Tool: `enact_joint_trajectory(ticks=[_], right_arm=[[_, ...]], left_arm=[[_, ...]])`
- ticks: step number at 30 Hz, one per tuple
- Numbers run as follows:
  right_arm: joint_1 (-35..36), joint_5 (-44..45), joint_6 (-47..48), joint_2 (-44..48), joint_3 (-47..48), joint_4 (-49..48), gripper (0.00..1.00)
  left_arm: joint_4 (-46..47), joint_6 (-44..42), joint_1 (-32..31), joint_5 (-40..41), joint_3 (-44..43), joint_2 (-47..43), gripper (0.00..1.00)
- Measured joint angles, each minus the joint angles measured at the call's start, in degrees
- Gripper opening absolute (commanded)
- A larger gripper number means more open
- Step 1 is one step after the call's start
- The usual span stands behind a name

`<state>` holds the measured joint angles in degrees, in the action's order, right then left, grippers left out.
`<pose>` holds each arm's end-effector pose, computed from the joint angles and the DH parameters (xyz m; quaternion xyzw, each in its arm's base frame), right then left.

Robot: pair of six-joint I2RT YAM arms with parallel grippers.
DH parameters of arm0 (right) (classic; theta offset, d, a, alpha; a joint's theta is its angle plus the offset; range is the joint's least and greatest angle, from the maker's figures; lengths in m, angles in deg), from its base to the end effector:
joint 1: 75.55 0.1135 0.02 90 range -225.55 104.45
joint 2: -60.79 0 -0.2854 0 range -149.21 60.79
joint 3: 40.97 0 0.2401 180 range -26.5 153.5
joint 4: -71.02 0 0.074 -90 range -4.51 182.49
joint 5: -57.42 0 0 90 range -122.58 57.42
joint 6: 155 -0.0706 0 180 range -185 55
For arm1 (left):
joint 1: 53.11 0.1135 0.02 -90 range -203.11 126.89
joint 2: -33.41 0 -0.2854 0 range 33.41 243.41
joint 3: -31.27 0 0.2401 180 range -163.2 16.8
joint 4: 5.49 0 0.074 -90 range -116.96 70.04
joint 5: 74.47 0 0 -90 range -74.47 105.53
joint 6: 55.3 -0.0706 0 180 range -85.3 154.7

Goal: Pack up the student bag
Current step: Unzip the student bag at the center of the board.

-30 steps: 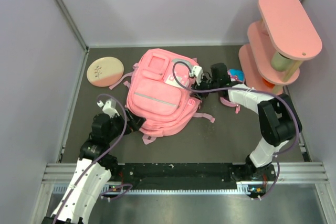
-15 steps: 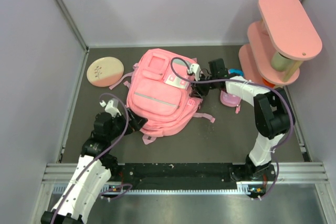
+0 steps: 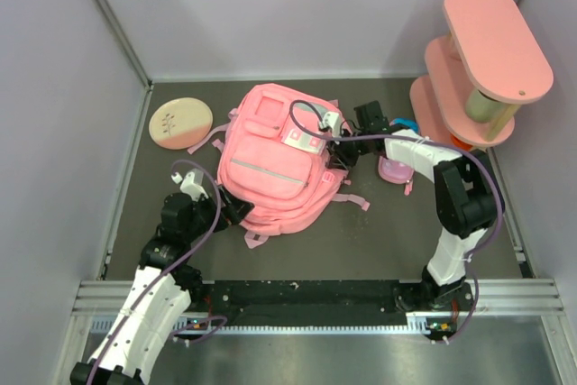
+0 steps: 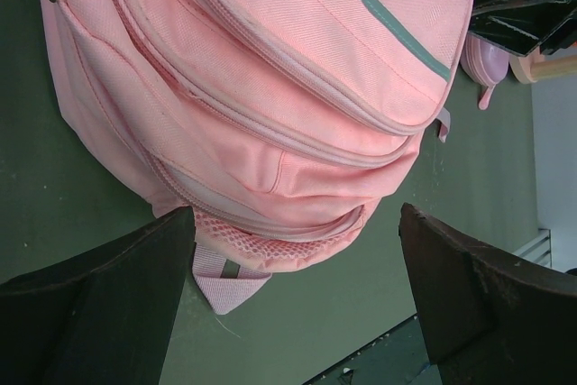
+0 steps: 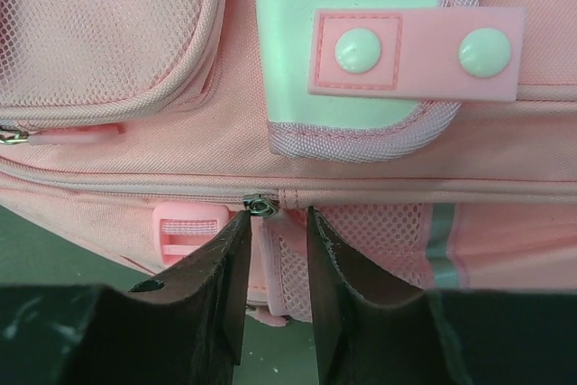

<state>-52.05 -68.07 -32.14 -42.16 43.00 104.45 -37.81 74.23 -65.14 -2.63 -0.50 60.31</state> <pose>0.3424 0.1936 0.2094 -0.5123 0.7484 0.2625 0.3294 0.1225 -0.0486 0.1980 -0.1210 0.8393 -0.3444 0.4030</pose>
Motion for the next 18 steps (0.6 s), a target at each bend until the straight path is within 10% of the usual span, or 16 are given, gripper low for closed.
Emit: enact_joint_trajectory(ticks=[8,15,18], right_arm=[[0.83,1.62,0.07,0.0,0.0,0.7,0.39],[1.86,3.96,0.09,-0.24,0.0,1.05,0.0],[2.23,4.31,0.04,-0.63,0.0,1.29,0.0]], left_arm=[[0.22,0.0,0.0,0.0,0.0,-0.02,0.99],[0.17,0.0,0.0,0.0,0.0,-0.09,0.99],[0.15,0.0,0.0,0.04,0.09,-0.42,0.99]])
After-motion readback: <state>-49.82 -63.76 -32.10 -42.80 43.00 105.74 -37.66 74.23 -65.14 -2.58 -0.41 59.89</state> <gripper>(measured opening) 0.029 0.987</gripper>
